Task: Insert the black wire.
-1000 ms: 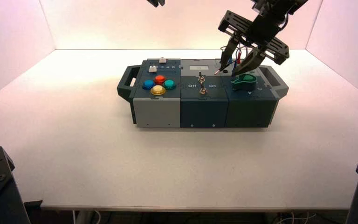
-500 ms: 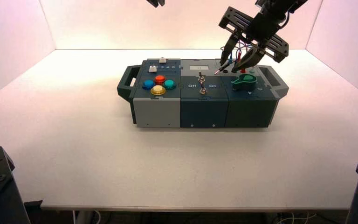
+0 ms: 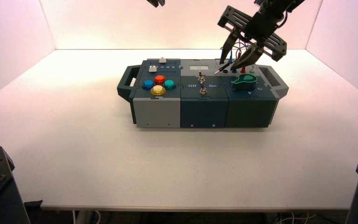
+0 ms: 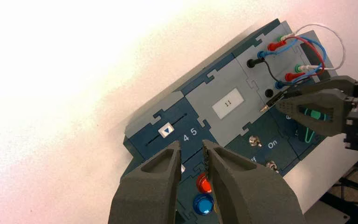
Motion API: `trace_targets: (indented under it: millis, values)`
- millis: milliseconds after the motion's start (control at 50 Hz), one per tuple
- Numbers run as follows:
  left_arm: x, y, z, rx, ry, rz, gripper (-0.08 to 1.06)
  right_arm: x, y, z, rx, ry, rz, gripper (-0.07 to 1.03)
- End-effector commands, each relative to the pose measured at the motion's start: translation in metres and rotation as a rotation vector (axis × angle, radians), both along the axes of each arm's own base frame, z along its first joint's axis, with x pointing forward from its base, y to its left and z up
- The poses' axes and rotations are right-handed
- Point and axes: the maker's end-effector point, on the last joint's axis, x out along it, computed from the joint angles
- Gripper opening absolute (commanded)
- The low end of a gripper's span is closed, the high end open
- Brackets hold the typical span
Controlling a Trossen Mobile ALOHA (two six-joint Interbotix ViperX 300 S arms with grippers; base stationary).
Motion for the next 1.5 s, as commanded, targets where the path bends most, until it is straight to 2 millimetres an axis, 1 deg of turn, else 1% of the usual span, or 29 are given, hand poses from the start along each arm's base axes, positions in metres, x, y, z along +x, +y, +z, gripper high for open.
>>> trace_targets:
  millis: [20, 640, 680, 720, 740, 780, 820, 840, 980, 1180, 1500]
  values:
    - [0.004, 0.0, 0.024, -0.026, -0.053, 0.008, 0.28, 0.011, 0.002, 0.008, 0.01, -0.029, -0.004, 0.42]
    - [0.005, 0.0, 0.021, -0.023, -0.046, 0.008, 0.28, 0.021, 0.007, 0.001, -0.002, -0.021, 0.017, 0.4]
    - [0.005, -0.001, 0.021, -0.023, -0.046, 0.007, 0.28, 0.022, 0.007, 0.002, -0.001, -0.024, 0.017, 0.36]
    - [0.006, 0.0, 0.02, -0.023, -0.046, 0.008, 0.28, 0.022, 0.007, 0.002, -0.001, -0.023, 0.017, 0.29]
    - [0.006, 0.0, 0.02, -0.023, -0.046, 0.008, 0.28, 0.022, 0.008, 0.002, 0.0, -0.023, 0.018, 0.23]
    - [0.006, -0.001, 0.019, -0.022, -0.043, 0.008, 0.28, 0.022, 0.008, 0.002, 0.002, -0.021, 0.018, 0.07]
    - [0.006, -0.001, 0.018, -0.021, -0.041, 0.008, 0.28, 0.023, 0.008, 0.003, 0.001, -0.024, 0.021, -0.03]
    - [0.006, 0.0, 0.018, -0.021, -0.04, 0.008, 0.28, 0.023, 0.008, 0.003, 0.002, -0.023, 0.019, -0.03]
    - [0.005, -0.001, 0.016, -0.019, -0.033, 0.007, 0.28, 0.02, 0.01, 0.004, 0.001, -0.024, 0.029, -0.02]
    - [0.007, -0.001, 0.019, -0.023, -0.04, 0.007, 0.28, 0.017, 0.015, 0.009, -0.003, -0.03, 0.075, -0.02]
    - [0.007, -0.001, 0.016, -0.021, -0.036, 0.007, 0.28, 0.018, 0.012, 0.01, -0.048, -0.053, 0.133, -0.02]
